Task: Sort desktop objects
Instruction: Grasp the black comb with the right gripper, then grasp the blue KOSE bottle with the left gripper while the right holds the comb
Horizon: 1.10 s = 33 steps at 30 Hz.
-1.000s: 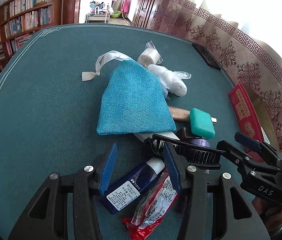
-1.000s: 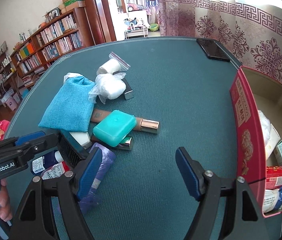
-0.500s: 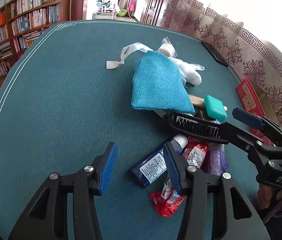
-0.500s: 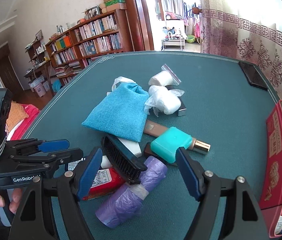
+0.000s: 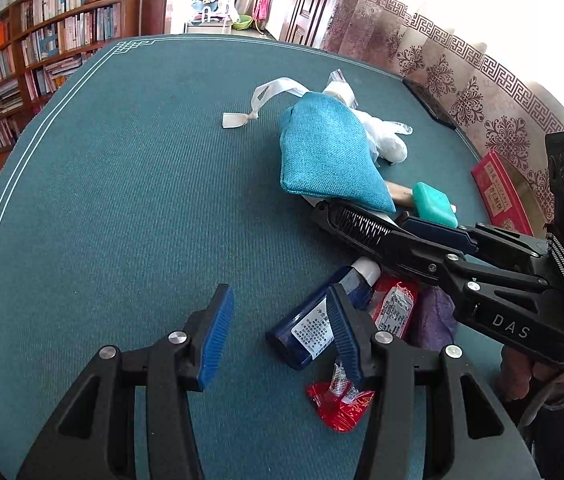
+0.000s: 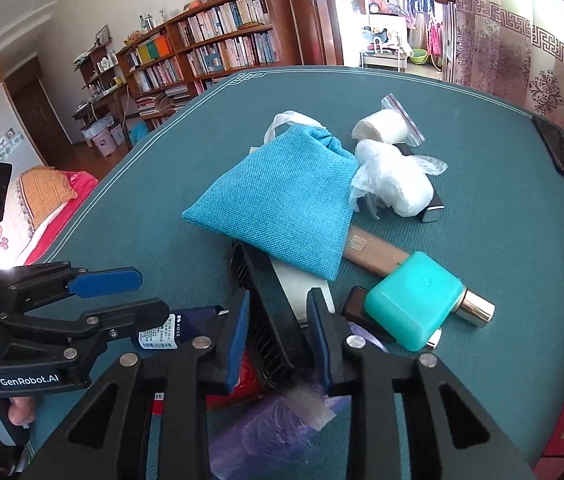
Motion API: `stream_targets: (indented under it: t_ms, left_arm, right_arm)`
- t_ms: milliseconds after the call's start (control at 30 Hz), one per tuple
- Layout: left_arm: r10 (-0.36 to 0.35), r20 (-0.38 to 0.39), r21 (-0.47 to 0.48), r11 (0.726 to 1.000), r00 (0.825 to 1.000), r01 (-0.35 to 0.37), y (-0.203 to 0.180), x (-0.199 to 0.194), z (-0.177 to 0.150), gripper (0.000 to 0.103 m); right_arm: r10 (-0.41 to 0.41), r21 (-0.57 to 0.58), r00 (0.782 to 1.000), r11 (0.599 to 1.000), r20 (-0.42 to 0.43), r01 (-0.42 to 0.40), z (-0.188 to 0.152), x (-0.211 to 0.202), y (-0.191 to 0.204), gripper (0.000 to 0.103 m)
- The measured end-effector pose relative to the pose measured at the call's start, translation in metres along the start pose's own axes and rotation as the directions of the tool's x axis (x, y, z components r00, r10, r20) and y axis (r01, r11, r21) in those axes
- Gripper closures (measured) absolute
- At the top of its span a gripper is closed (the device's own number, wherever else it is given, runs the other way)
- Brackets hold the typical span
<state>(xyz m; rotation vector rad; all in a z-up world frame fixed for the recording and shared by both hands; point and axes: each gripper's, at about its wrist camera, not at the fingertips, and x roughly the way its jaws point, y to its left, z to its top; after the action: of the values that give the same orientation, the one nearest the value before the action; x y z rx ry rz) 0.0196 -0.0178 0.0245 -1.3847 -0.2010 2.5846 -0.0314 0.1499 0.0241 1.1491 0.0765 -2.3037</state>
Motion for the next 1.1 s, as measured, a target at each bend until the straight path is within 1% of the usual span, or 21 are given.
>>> stream_targets:
  t_ms: [67,167,267,367,433,567,633,733,800,867,967,1100]
  left_arm:
    - [-0.016,-0.003,0.012,1.000,1.000,0.016,-0.001,0.000,0.000,0.051]
    - [-0.018,-0.017,0.040,0.999,1.000,0.018,-0.003,0.002,0.000,0.051]
    - [-0.021,-0.029,0.088,0.996,0.999,0.024,-0.010,0.005,-0.002,0.051]
    - [-0.008,-0.030,0.159,0.987,1.000,0.013,-0.018,0.006,-0.004,0.046]
    - [0.016,-0.030,0.218,0.976,0.999,-0.009,-0.023,0.009,-0.005,0.043]
    - [0.037,-0.035,0.311,0.950,0.999,-0.025,-0.031,0.013,-0.001,0.038]
    - [0.047,-0.040,0.364,0.931,0.998,-0.029,-0.034,0.016,0.001,0.034]
    - [0.063,-0.046,0.429,0.902,0.997,-0.037,-0.039,0.021,0.002,0.031]
    - [0.055,-0.056,0.430,0.902,0.997,-0.026,-0.038,0.022,0.004,0.031]
    - [0.039,-0.073,0.409,0.913,0.997,-0.006,-0.034,0.024,0.005,0.031]
    - [0.034,-0.089,0.385,0.923,0.995,0.003,-0.032,0.024,0.004,0.031]
    - [0.040,-0.089,0.409,0.913,0.995,0.000,-0.037,0.021,-0.002,0.031]
  right_arm:
    - [0.009,0.005,1.000,1.000,-0.008,-0.009,-0.002,-0.001,-0.001,0.073]
    - [0.011,0.000,1.000,1.000,-0.013,-0.011,-0.006,-0.003,0.001,0.075]
    - [0.011,-0.008,1.000,1.000,-0.017,-0.011,-0.009,-0.006,0.004,0.078]
    - [0.008,-0.003,1.000,1.000,-0.020,-0.008,-0.012,-0.009,0.003,0.078]
    - [0.010,0.002,1.000,1.000,-0.023,-0.010,-0.014,-0.010,0.001,0.078]
    - [0.022,0.015,0.999,1.000,-0.029,-0.022,-0.014,-0.010,-0.003,0.078]
    - [0.024,0.015,0.999,1.000,-0.033,-0.023,-0.013,-0.010,-0.003,0.078]
    - [0.021,0.011,0.999,1.000,-0.036,-0.020,-0.013,-0.009,-0.001,0.078]
    - [0.022,0.017,0.999,1.000,-0.039,-0.021,-0.012,-0.008,-0.002,0.078]
    - [0.028,0.025,0.999,0.999,-0.045,-0.027,-0.010,-0.007,-0.003,0.078]
    - [0.045,0.035,0.997,0.998,-0.059,-0.043,-0.007,-0.004,-0.004,0.078]
    - [0.090,0.038,0.992,0.995,-0.090,-0.087,-0.002,0.002,-0.003,0.078]
